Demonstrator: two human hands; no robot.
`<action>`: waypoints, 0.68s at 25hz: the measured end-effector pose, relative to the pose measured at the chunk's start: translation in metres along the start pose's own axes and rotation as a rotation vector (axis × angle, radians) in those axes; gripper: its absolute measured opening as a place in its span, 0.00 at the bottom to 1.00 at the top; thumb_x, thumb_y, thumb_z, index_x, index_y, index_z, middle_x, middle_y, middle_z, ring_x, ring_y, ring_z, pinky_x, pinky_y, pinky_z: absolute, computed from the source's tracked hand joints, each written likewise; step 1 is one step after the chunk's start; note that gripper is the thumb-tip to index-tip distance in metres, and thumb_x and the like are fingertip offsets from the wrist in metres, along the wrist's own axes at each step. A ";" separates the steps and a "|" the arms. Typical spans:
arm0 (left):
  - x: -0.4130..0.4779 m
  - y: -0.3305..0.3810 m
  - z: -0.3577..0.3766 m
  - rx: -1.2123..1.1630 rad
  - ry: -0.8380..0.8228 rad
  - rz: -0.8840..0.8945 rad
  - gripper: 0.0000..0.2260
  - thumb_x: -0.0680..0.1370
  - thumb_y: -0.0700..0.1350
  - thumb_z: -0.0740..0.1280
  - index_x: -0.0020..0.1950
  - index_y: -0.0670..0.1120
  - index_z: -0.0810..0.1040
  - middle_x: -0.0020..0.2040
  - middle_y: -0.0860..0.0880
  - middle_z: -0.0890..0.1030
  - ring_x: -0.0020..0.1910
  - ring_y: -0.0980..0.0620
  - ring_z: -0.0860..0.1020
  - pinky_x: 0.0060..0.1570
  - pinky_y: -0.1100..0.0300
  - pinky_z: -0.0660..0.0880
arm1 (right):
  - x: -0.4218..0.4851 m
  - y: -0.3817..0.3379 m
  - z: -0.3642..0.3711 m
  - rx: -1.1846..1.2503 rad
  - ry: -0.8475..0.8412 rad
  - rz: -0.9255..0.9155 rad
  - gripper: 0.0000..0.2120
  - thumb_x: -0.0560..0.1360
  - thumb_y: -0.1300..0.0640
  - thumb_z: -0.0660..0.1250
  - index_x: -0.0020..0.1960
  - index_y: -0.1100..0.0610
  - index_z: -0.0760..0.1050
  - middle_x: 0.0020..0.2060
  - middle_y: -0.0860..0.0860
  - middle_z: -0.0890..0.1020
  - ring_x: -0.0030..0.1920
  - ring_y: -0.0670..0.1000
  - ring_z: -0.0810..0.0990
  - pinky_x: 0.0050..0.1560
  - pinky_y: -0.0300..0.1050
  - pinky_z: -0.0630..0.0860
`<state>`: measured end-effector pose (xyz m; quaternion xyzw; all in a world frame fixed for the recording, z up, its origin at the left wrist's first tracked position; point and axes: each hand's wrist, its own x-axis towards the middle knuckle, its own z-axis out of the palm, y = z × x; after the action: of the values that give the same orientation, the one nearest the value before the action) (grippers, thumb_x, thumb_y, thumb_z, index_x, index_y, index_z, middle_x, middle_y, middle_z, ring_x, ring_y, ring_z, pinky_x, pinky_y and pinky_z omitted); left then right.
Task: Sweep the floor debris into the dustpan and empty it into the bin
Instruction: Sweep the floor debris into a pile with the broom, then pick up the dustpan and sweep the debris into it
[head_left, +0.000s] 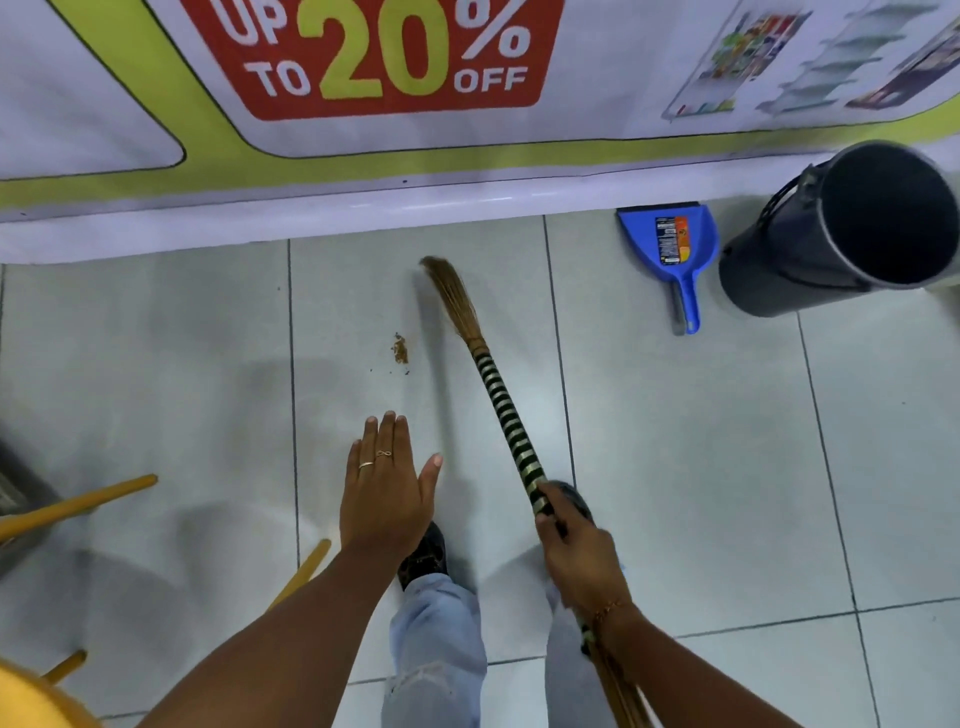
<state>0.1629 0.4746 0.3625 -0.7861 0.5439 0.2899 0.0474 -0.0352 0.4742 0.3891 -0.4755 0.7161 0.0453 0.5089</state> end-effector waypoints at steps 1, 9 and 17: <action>0.003 0.008 0.000 -0.001 -0.008 0.000 0.40 0.77 0.62 0.35 0.67 0.34 0.68 0.66 0.35 0.74 0.68 0.37 0.70 0.66 0.44 0.69 | 0.010 -0.001 -0.015 0.031 0.015 -0.009 0.19 0.81 0.53 0.58 0.71 0.43 0.66 0.40 0.53 0.82 0.42 0.55 0.80 0.36 0.36 0.71; 0.102 0.226 0.035 -0.049 -0.014 0.060 0.29 0.80 0.55 0.51 0.75 0.39 0.53 0.76 0.40 0.59 0.76 0.43 0.53 0.76 0.51 0.53 | 0.148 0.089 -0.235 0.028 0.334 0.135 0.20 0.79 0.50 0.57 0.71 0.40 0.64 0.41 0.65 0.82 0.41 0.66 0.81 0.47 0.57 0.80; 0.260 0.476 0.171 -0.222 -0.127 -0.146 0.30 0.79 0.53 0.58 0.74 0.37 0.55 0.74 0.38 0.62 0.74 0.42 0.59 0.73 0.50 0.58 | 0.334 0.195 -0.386 -0.123 0.259 -0.024 0.22 0.80 0.52 0.56 0.74 0.45 0.61 0.44 0.60 0.82 0.46 0.62 0.81 0.46 0.49 0.76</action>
<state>-0.2640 0.1336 0.2039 -0.8041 0.4457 0.3931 0.0156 -0.4520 0.1558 0.2338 -0.5162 0.7660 0.0213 0.3826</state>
